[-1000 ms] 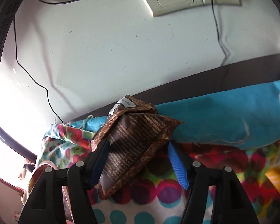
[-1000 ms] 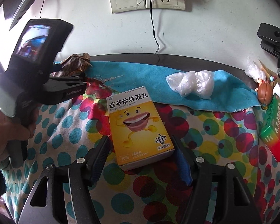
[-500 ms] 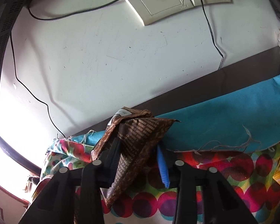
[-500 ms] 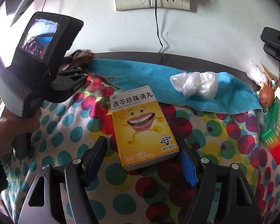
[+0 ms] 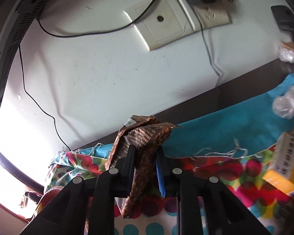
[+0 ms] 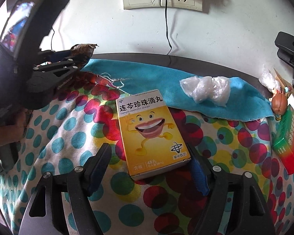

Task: Organize objects
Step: 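Lift the brown bag with the left gripper while the right hovers over the yellow box, then carry the brown patterned bag into the red tray and open the left gripper, then grasp the yellow smiling-face box with the right gripper and drop it into the tray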

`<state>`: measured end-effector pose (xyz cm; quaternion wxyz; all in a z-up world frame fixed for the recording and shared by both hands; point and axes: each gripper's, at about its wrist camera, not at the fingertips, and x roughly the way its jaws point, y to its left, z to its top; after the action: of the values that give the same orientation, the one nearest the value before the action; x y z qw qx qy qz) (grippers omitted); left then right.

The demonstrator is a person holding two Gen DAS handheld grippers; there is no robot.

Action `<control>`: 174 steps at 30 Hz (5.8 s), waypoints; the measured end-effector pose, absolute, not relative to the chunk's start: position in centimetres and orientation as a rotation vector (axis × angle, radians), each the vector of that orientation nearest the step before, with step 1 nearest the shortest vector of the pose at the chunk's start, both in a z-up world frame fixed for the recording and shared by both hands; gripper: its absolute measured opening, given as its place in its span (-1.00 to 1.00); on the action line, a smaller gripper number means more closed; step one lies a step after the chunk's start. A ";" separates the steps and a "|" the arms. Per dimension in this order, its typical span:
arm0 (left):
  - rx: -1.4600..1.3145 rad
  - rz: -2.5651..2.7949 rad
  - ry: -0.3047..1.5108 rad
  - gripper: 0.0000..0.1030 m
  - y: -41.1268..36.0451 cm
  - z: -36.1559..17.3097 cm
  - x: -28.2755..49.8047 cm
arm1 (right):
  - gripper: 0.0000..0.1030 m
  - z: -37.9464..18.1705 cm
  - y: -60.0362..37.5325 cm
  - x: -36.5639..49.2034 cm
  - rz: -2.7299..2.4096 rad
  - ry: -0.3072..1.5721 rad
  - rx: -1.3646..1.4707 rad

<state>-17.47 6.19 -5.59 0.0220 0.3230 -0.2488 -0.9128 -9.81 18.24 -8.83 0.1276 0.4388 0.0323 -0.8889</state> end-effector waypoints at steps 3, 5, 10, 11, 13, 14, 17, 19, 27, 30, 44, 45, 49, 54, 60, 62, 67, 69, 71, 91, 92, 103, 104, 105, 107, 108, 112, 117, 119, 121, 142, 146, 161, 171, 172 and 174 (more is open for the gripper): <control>1.007 -2.849 -0.755 -0.63 6.5 -5.2 -16.8 | 0.44 -8.8 18.2 -9.9 -2.587 0.098 1.278; 1.028 -2.869 -0.734 -0.64 6.5 -4.8 -16.2 | 0.44 -8.8 18.1 -9.9 -2.588 0.104 1.279; 1.033 -2.912 -0.673 -0.64 6.0 -4.1 -15.0 | 0.34 -8.4 18.2 -9.4 -2.597 0.104 1.279; 1.039 -2.921 -0.664 -0.64 6.0 -4.0 -14.8 | 0.30 -8.6 18.4 -9.7 -2.604 0.098 1.279; 1.039 -2.934 -0.640 -0.64 5.9 -3.6 -14.3 | 0.10 -8.5 18.8 -9.7 -2.617 0.069 1.276; 1.044 -2.941 -0.634 -0.64 5.9 -3.5 -14.2 | 0.10 -8.4 19.2 -9.6 -2.621 0.043 1.273; 1.061 -2.963 -0.588 -0.65 5.6 -3.0 -13.6 | 0.09 -8.3 19.4 -9.6 -2.616 0.019 1.268; 1.069 -2.971 -0.557 -0.65 5.4 -2.7 -13.2 | 0.09 -8.3 19.2 -9.5 -2.621 0.041 1.272; 1.101 -3.036 -0.395 -0.65 3.6 -0.8 -11.4 | 0.09 -8.1 19.0 -9.9 -2.621 0.046 1.273; 1.114 -3.051 -0.340 -0.66 2.8 -0.1 -10.8 | 0.09 -8.1 19.2 -10.0 -2.623 0.058 1.276; 1.118 -3.095 -0.284 -0.67 0.7 1.4 -7.5 | 0.09 -8.1 19.2 -10.2 -2.624 0.068 1.278; 1.114 -3.099 -0.284 -0.67 0.6 1.5 -7.2 | 0.09 -8.1 19.2 -10.2 -2.624 0.070 1.278; 1.081 -3.116 -0.285 -0.67 0.6 2.4 -6.4 | 0.09 -8.1 19.2 -10.2 -2.624 0.071 1.278; 1.057 -3.146 -0.297 -0.67 0.8 3.8 -5.6 | 0.09 -8.1 19.2 -10.2 -2.625 0.077 1.279; 1.008 -3.166 -0.330 -0.67 0.8 4.9 -4.6 | 0.09 -8.2 19.1 -10.2 -2.628 0.091 1.282; 0.997 -3.167 -0.322 -0.67 0.6 5.2 -4.3 | 0.10 -8.2 19.0 -10.2 -2.630 0.099 1.283; 0.958 -3.165 -0.315 -0.67 -0.8 6.7 -3.5 | 0.09 -8.3 19.0 -10.2 -2.631 0.103 1.283; 0.942 -3.157 -0.309 -0.67 -1.7 7.3 -3.2 | 0.09 -8.3 19.0 -10.2 -2.630 0.101 1.283; 0.918 -3.138 -0.303 -0.67 -2.7 7.9 -3.0 | 0.09 -8.3 19.0 -10.2 -2.630 0.102 1.283; 0.944 -2.869 -0.262 -0.67 -13.2 6.6 -4.0 | 0.09 -8.4 19.0 -10.1 -2.629 0.104 1.282; 0.960 -2.858 -0.263 -0.67 -13.5 6.2 -4.2 | 0.09 -8.4 18.9 -10.1 -2.629 0.105 1.283; 1.017 -2.784 -0.287 -0.67 -15.1 3.5 -4.9 | 0.09 -8.4 18.9 -10.1 -2.630 0.118 1.284; 1.021 -2.783 -0.297 -0.67 -15.0 3.3 -5.0 | 0.09 -8.4 18.9 -10.1 -2.631 0.121 1.285; 1.022 -2.777 -0.304 -0.67 -15.0 3.1 -5.0 | 0.09 -8.4 19.0 -10.1 -2.631 0.121 1.285; 1.032 -2.766 -0.317 -0.67 -15.1 2.8 -5.2 | 0.09 -8.4 19.0 -10.1 -2.630 0.120 1.285; 1.035 -2.761 -0.321 -0.67 -15.0 2.6 -5.3 | 0.09 -8.4 19.0 -10.1 -2.630 0.121 1.285; 1.043 -2.740 -0.355 -0.67 -14.9 1.9 -5.6 | 0.09 -8.4 18.9 -10.1 -2.630 0.124 1.286; 1.061 -2.737 -0.375 -0.67 -14.5 1.4 -5.9 | 0.10 -8.4 18.9 -10.1 -2.630 0.125 1.286; 1.061 -2.733 -0.382 -0.67 -14.3 1.1 -6.0 | 0.10 -8.4 19.0 -10.2 -2.630 0.128 1.287; 1.070 -2.731 -0.384 -0.67 -14.2 0.9 -6.0 | 0.10 -8.4 19.0 -10.2 -2.630 0.128 1.287; 1.106 -2.727 -0.418 -0.59 -12.8 -0.8 -6.2 | 0.10 -8.3 19.0 -10.4 -2.629 0.141 1.290; 1.093 -2.724 -0.450 -0.55 -12.3 -1.0 -5.8 | 0.09 -8.2 19.0 -10.4 -2.629 0.141 1.290; 1.091 -2.800 -0.187 0.14 -14.2 -0.9 -2.5 | 0.08 -7.8 18.9 -9.9 -2.645 0.149 1.240; 0.881 -2.801 -0.048 0.17 -15.5 0.0 2.8 | 0.08 -6.6 17.0 -8.1 -2.664 0.284 1.098; 0.871 -2.802 -0.048 0.18 -15.6 0.0 3.1 | 0.08 -6.6 16.5 -8.0 -2.639 0.274 1.110; 0.862 -2.800 -0.040 0.18 -15.7 -0.1 3.7 | 0.08 -6.5 15.6 -7.6 -2.615 0.265 1.108</control>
<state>3.65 -15.70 -0.14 0.1058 0.2925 -0.0137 -0.9503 -7.56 15.63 -6.54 0.1440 0.3842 0.0919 -0.9073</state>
